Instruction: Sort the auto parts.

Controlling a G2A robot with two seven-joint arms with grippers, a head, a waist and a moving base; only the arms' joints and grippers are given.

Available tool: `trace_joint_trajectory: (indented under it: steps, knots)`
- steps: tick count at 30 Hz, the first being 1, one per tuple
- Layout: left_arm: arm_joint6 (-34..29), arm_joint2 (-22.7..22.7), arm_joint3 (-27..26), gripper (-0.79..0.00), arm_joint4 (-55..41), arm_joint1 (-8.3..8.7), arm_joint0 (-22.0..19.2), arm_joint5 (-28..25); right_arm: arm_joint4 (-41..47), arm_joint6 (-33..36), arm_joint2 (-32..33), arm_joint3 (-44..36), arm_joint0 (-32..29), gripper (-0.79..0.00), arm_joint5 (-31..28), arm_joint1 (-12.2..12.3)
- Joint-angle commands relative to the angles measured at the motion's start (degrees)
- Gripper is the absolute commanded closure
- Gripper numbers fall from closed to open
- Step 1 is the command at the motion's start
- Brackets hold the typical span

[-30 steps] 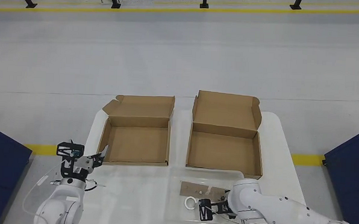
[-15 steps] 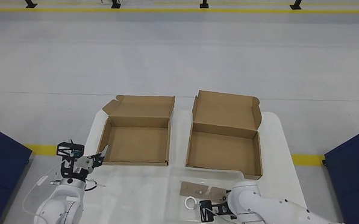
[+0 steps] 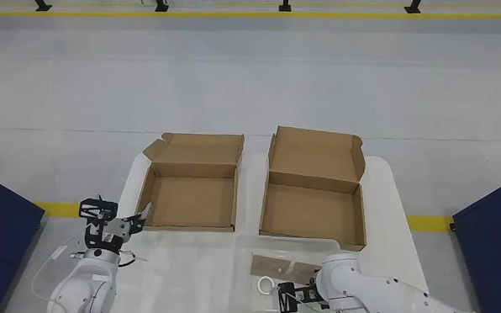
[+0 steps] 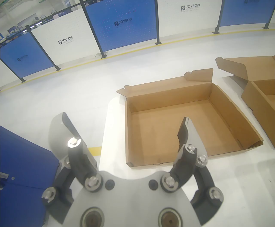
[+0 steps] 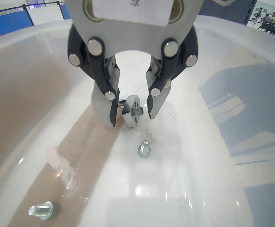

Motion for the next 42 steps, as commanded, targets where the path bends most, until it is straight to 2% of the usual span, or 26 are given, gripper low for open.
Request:
trace_joint_trajectory:
  steps: [1,15,32,42]
  knots:
    - [0.0,0.0,0.0,-0.785,0.0,0.0,0.0,0.0,-0.12,0.14,0.17,0.08,-0.06,0.0,0.23,-0.13]
    - [0.0,0.0,0.0,-0.785,0.0,0.0,0.0,0.0,-0.07,0.57,2.76,-1.19,-0.87,0.0,1.07,-0.02]
    - [0.0,0.0,0.0,-0.785,0.0,0.0,0.0,0.0,1.98,-4.79,10.37,-3.55,-3.81,0.0,2.1,2.44]
    - [0.0,0.0,0.0,-0.785,0.0,0.0,0.0,0.0,2.07,-4.87,10.5,-3.58,-3.9,0.0,2.07,2.49]
